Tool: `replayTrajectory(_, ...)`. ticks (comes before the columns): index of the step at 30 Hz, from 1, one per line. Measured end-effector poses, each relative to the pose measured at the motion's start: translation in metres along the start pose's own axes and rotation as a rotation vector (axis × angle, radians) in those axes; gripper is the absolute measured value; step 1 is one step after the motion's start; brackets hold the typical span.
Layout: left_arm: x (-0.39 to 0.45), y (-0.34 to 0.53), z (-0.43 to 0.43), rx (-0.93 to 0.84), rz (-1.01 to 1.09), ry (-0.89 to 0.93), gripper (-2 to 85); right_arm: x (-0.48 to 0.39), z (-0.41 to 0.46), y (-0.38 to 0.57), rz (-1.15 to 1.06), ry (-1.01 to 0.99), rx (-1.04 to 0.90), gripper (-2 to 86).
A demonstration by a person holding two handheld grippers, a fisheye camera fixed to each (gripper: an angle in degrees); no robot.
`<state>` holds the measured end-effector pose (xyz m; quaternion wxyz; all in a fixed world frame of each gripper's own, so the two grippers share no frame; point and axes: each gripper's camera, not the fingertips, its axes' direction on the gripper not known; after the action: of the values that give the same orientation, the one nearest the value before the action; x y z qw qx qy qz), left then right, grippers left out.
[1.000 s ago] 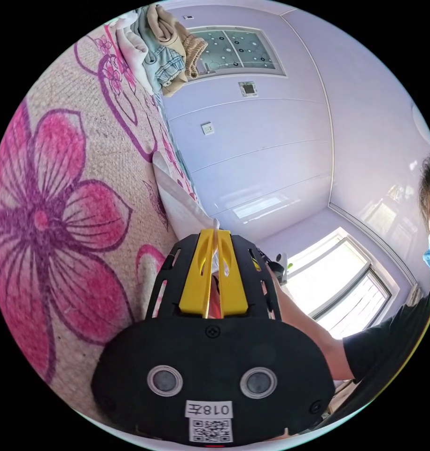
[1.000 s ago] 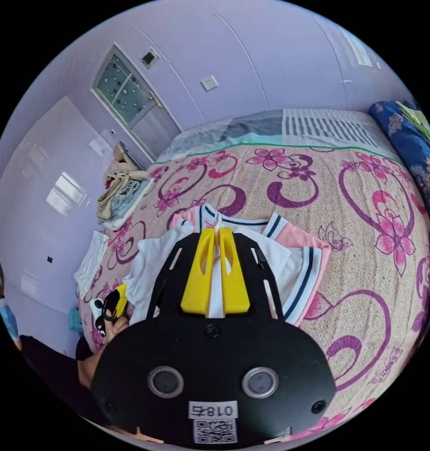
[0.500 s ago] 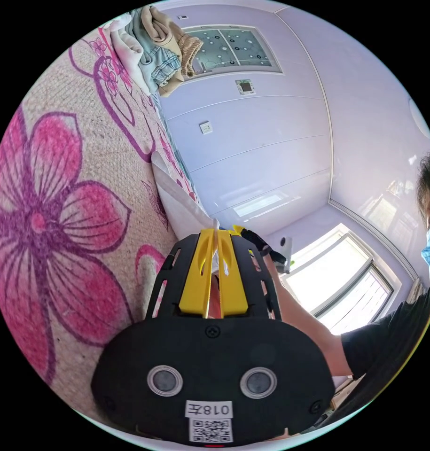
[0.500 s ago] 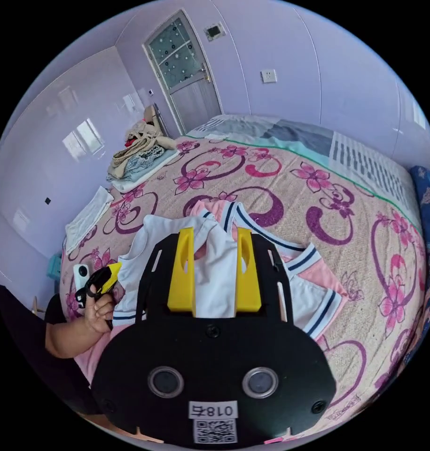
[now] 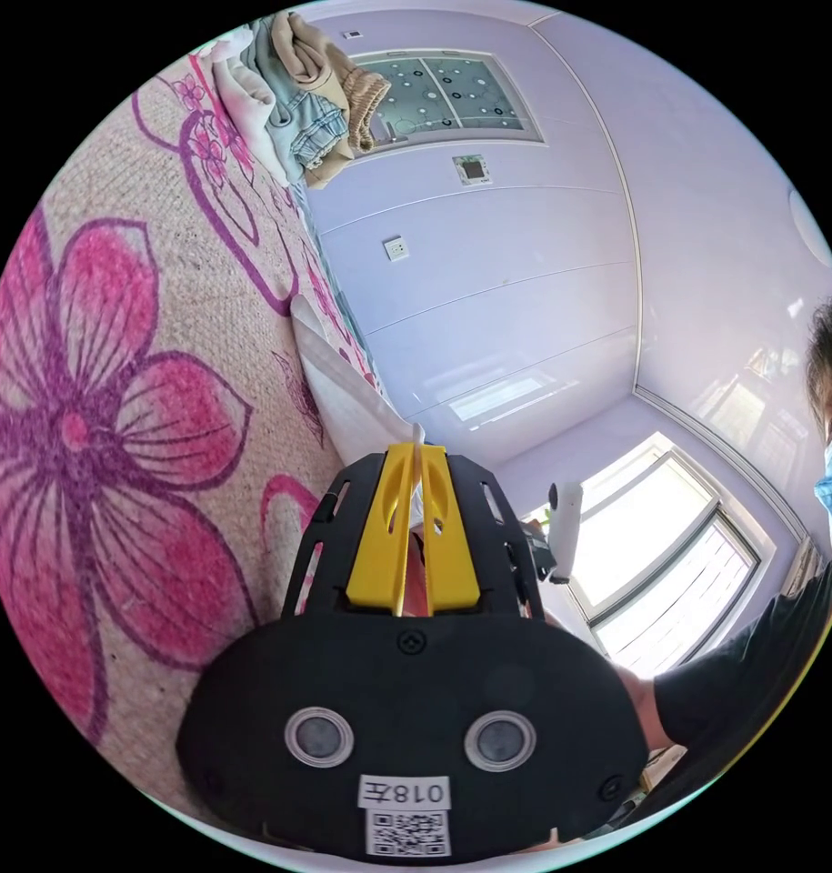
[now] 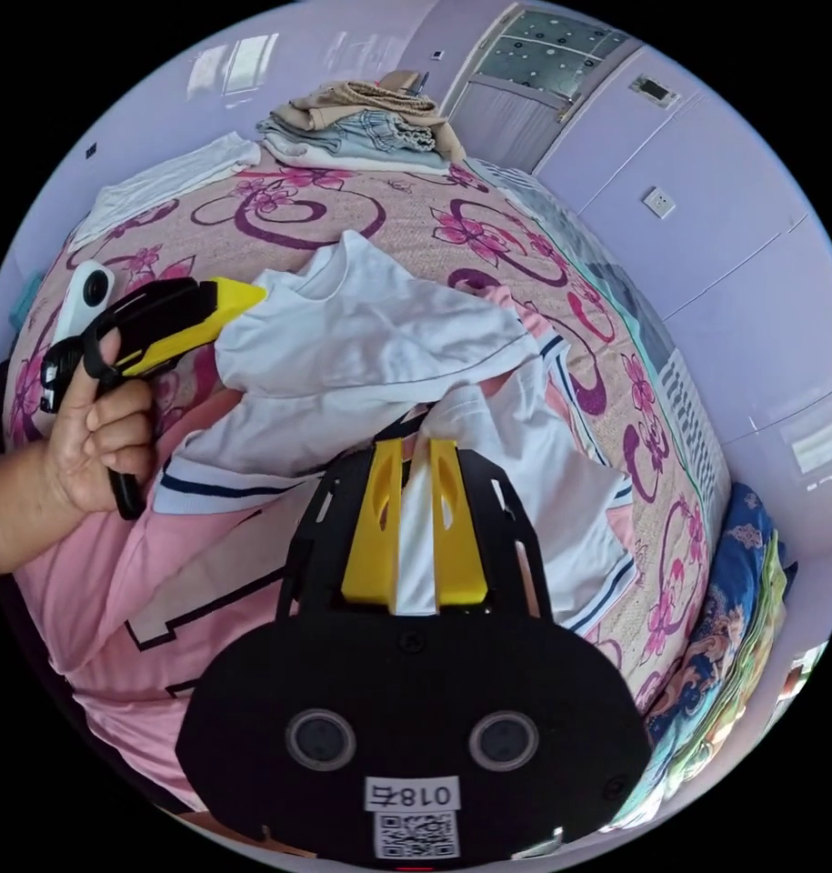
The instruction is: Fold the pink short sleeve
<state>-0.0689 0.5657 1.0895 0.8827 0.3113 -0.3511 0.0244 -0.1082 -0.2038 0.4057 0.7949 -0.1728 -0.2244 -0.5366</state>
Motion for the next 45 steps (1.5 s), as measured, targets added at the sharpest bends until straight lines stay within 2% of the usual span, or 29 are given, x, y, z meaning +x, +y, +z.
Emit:
replayTrajectory(6, 0.011, 0.008, 0.008, 0.002, 0.005, 0.004, -0.9, 0.038, -0.003, 0.011, 0.143, -0.147, -0.012, 1.0)
replayTrajectory(8, 0.014, 0.011, 0.011, 0.003, 0.005, 0.005, -0.9, 0.06, -0.009, 0.019, 0.217, -0.374, 0.056, 0.9)
replayTrajectory(10, 0.017, 0.013, 0.014, 0.003, 0.005, 0.005, -0.9, 0.102, 0.001, 0.038, 0.392, -0.799, 0.157, 1.1)
replayTrajectory(12, 0.019, 0.015, 0.016, 0.003, 0.005, 0.005, -0.9, 0.129, 0.027, 0.06, 0.571, -1.049, 0.194, 1.7)
replayTrajectory(13, 0.02, 0.016, 0.018, 0.003, 0.005, 0.005, -0.9, 0.14, 0.04, 0.075, 0.662, -1.108, 0.23, 2.2)
replayTrajectory(14, 0.021, 0.018, 0.019, 0.003, 0.005, 0.005, -0.8, 0.144, 0.042, 0.082, 0.7, -1.087, 0.244, 2.7)
replayTrajectory(16, 0.023, 0.019, 0.021, 0.003, 0.005, 0.004, -0.8, 0.145, 0.032, 0.098, 0.744, -0.915, 0.273, 4.8)
replayTrajectory(17, 0.023, 0.021, 0.023, 0.003, 0.005, 0.004, -0.8, 0.143, 0.026, 0.1, 0.741, -0.868, 0.292, 5.3)
replayTrajectory(19, 0.024, 0.022, 0.025, 0.003, 0.006, 0.004, -0.9, 0.122, -0.006, 0.101, 0.691, -0.623, 0.355, 5.9)
replayTrajectory(20, 0.025, 0.023, 0.026, 0.003, 0.007, 0.004, -0.9, 0.112, -0.012, 0.098, 0.655, -0.565, 0.355, 6.0)
replayTrajectory(25, 0.026, 0.027, 0.03, 0.006, 0.008, 0.007, -0.9, -0.007, -0.037, 0.047, 0.14, -0.213, 0.307, 5.6)
replayTrajectory(28, 0.025, 0.029, 0.032, 0.011, 0.01, 0.013, -0.9, -0.059, -0.022, 0.029, -0.069, -0.019, 0.24, 4.8)
replayTrajectory(40, 0.014, 0.032, 0.037, 0.017, 0.013, 0.02, -0.9, -0.073, 0.036, 0.0, -0.195, 0.097, 0.032, 4.9)
replayTrajectory(45, 0.007, 0.029, 0.037, 0.017, 0.014, 0.021, -0.9, -0.059, 0.04, -0.002, -0.143, 0.031, 0.053, 2.1)
